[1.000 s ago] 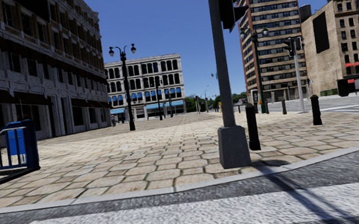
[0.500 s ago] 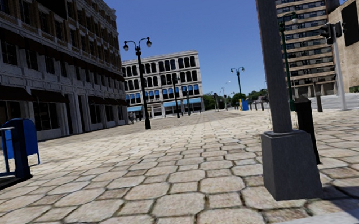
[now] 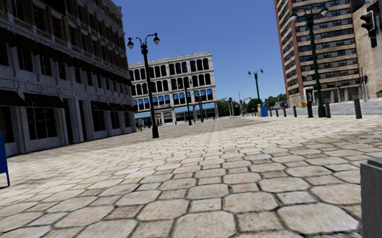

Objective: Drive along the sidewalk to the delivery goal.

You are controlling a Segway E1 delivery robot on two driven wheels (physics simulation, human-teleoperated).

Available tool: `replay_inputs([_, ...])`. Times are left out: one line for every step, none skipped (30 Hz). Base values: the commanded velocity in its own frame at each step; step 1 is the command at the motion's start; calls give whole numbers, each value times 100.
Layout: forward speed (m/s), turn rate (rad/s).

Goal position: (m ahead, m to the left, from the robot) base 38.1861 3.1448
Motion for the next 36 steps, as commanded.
replay_inputs([154, 0])
replay_inputs([154, 0])
replay_inputs([154, 0])
replay_inputs([154, 0])
replay_inputs([154, 0])
replay_inputs([154, 0])
replay_inputs([154, 0])
replay_inputs([154, 0])
replay_inputs([154, 0])
replay_inputs([154, 0])
replay_inputs([154, 0])
replay_inputs([154, 0])
replay_inputs([154, 0])
replay_inputs([154, 0])
replay_inputs([154, 0])
replay_inputs([154, 0])
replay_inputs([154, 0])
replay_inputs([154, 0])
replay_inputs([154, 0])
replay_inputs([154, 0])
replay_inputs([154, 0])
replay_inputs([154, 0])
replay_inputs([154, 0])
replay_inputs([154, 0])
replay_inputs([154, 0])
replay_inputs([154, 0])
replay_inputs([154, 0])
replay_inputs([154, 0])
replay_inputs([154, 0])
replay_inputs([154, 0])
replay_inputs([154, 0])
replay_inputs([154, 0])
replay_inputs([154, 0])
replay_inputs([200, 0])
replay_inputs([200, 0])
replay_inputs([200, 0])
